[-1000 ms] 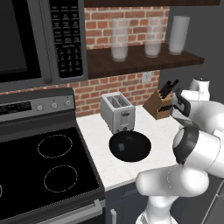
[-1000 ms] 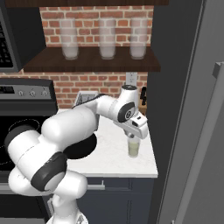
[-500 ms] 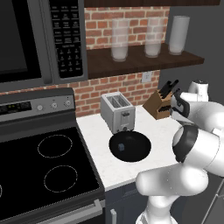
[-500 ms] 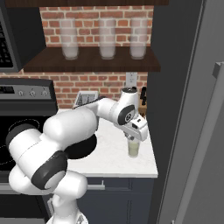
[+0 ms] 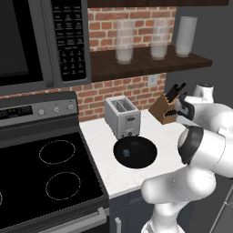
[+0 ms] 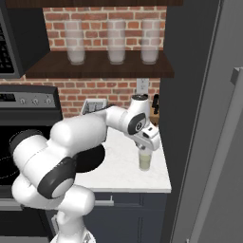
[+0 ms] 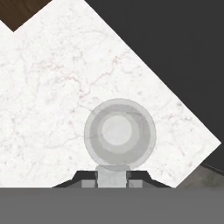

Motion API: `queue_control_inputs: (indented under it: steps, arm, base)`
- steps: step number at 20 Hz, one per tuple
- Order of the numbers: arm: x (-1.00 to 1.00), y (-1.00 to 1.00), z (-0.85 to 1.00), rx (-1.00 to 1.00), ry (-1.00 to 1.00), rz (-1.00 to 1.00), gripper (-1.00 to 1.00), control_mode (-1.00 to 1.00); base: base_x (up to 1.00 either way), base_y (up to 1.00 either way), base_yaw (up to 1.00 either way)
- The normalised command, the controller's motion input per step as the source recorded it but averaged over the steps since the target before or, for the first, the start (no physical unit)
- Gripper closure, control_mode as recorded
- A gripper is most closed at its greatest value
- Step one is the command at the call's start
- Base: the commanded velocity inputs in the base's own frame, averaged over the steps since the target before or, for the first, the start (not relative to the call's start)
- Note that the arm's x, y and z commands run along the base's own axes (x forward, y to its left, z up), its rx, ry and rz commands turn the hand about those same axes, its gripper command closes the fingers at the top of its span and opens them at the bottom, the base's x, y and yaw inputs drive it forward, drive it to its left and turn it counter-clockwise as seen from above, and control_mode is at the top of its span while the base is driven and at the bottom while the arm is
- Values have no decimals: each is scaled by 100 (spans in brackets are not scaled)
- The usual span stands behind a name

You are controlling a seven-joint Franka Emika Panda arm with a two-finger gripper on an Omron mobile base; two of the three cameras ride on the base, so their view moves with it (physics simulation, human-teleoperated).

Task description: Grab a lemon wedge from the fridge and one ice cube from the ice bowl, and put them in the glass of lemonade.

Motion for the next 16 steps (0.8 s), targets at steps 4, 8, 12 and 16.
queue_control_inputs:
  steps: [4,8,12,16]
  arm:
    - [33,-1,0,0,0,0,100,-100]
    - [8,-22,0,0,0,0,100,-100]
    - [-20,-17,0,2,-6,0,100,-100]
    - [-5,0,0,0,-10,0,100,-100]
  base:
    - [0,0,0]
    - [0,0,0]
    - [0,0,0]
    - [0,0,0]
